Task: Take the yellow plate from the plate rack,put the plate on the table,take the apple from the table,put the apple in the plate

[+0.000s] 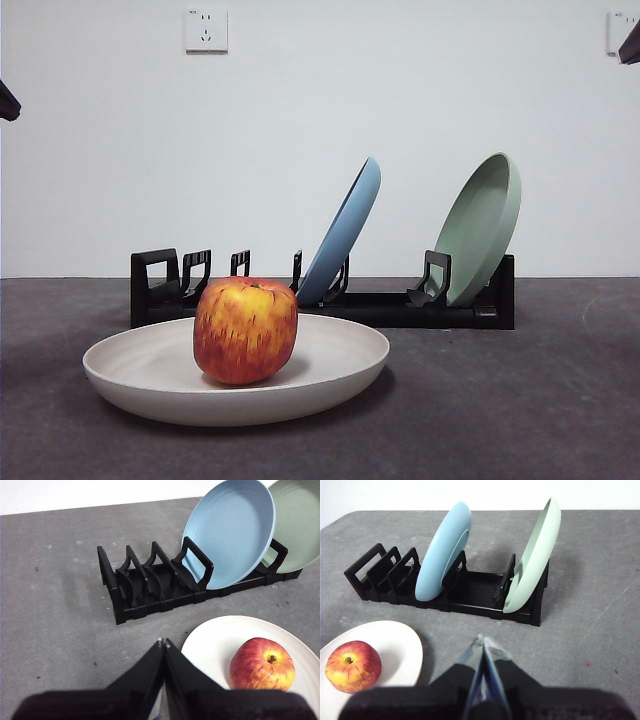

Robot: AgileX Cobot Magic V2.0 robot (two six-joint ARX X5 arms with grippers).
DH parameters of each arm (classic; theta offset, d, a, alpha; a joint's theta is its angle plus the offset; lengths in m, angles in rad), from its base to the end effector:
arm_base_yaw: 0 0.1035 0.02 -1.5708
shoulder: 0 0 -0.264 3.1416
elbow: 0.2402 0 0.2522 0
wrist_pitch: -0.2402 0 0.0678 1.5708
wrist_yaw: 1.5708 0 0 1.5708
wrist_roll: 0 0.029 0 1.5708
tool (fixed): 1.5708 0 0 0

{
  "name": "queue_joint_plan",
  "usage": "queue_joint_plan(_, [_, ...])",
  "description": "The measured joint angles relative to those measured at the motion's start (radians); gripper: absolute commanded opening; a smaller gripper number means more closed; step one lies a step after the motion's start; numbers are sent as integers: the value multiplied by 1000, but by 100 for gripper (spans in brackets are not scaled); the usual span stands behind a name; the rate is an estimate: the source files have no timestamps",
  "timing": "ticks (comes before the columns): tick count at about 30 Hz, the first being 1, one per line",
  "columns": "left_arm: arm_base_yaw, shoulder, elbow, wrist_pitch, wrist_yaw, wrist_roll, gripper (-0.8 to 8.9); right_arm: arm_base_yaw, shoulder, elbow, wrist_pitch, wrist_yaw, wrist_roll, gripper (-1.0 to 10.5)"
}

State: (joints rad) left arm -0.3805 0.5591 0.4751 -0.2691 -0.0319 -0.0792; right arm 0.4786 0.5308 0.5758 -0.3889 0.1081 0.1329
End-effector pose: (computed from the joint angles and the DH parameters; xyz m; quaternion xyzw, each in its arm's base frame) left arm 0.1267 -0.0497 0.2493 -0.0024 0.1785 -0.1638 0.9702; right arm 0.1127 0.0549 0.2755 0.0149 0.1755 0.1702 0.9695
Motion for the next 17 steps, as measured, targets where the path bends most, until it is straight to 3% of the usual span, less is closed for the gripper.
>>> queue_joint_plan(9, [0,-27,0,-18,0,2,-3,0,0,0,0,0,2,1])
queue_joint_plan(17, [93,-216,0,-17,-10,119,-3,0,0,0,0,0,2,1])
